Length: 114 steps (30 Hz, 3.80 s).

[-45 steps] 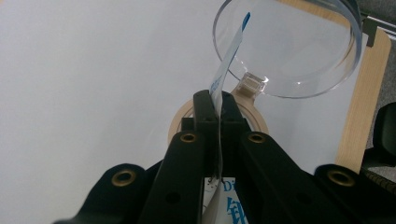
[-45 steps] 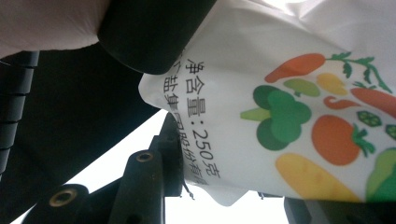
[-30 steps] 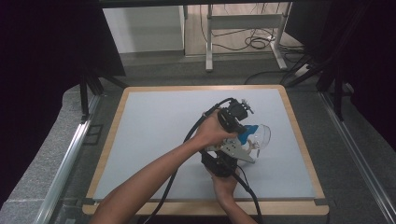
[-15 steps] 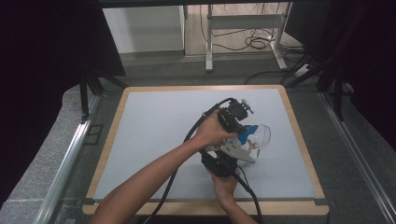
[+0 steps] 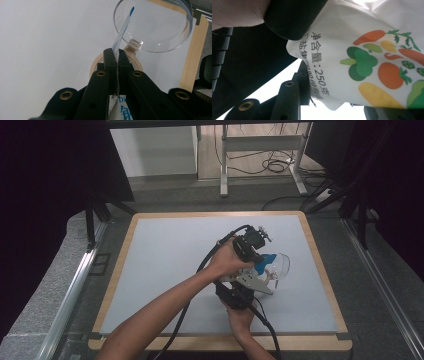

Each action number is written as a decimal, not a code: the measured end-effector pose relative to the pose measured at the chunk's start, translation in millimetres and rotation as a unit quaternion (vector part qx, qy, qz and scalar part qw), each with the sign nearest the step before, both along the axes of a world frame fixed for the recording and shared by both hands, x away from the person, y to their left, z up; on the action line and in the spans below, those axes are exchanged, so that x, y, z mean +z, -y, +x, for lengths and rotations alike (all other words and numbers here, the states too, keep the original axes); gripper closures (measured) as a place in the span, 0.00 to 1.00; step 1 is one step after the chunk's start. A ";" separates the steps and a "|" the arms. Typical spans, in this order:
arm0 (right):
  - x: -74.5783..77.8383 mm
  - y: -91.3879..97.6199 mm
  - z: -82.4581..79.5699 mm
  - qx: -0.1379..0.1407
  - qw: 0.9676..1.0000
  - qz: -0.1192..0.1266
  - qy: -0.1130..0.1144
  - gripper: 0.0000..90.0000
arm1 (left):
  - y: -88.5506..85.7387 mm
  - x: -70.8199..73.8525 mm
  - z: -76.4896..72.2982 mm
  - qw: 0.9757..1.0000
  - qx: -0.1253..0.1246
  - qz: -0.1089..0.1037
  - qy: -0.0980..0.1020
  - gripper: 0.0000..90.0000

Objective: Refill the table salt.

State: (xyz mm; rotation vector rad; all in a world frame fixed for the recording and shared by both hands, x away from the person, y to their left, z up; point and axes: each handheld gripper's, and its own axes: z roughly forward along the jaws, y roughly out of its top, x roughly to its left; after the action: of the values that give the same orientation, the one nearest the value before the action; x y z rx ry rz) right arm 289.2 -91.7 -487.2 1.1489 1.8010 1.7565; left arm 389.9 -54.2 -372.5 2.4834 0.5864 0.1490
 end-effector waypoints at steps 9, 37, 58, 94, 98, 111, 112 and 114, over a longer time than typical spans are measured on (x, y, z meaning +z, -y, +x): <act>0.1 0.7 0.4 -0.002 1.000 0.001 0.000 0.69 | 0.8 -0.4 0.2 1.000 0.000 -0.002 0.000 1.00; 2.6 2.9 2.2 -0.002 1.000 0.021 -0.008 0.69 | 4.2 0.8 1.0 1.000 -0.002 0.003 0.001 1.00; 1.3 1.3 2.4 -0.001 1.000 0.015 -0.005 0.69 | 1.8 -1.0 0.6 1.000 -0.002 0.000 0.000 1.00; 2.3 1.3 1.5 -0.001 1.000 0.013 -0.002 0.70 | 0.6 -0.3 -0.2 1.000 -0.001 0.001 -0.002 1.00; 2.8 1.6 1.7 -0.001 1.000 0.015 -0.003 0.70 | 1.2 -1.3 0.2 1.000 -0.002 0.000 -0.002 1.00; 0.7 4.5 3.8 0.002 1.000 0.029 -0.005 0.70 | 3.2 -2.7 0.2 1.000 -0.002 0.007 0.000 1.00; -0.2 4.4 4.2 0.004 0.999 0.034 -0.008 0.70 | 3.3 -4.1 0.1 1.000 -0.001 0.007 0.000 1.00; -2.1 3.5 4.8 0.005 0.999 0.036 -0.011 0.70 | 2.9 -6.4 0.4 1.000 0.000 0.008 -0.001 1.00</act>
State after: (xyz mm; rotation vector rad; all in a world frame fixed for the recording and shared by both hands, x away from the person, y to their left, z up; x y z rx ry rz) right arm 293.9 -95.2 -489.3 1.1941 1.7712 1.8354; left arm 390.3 -57.2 -378.9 2.4988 0.5878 0.1502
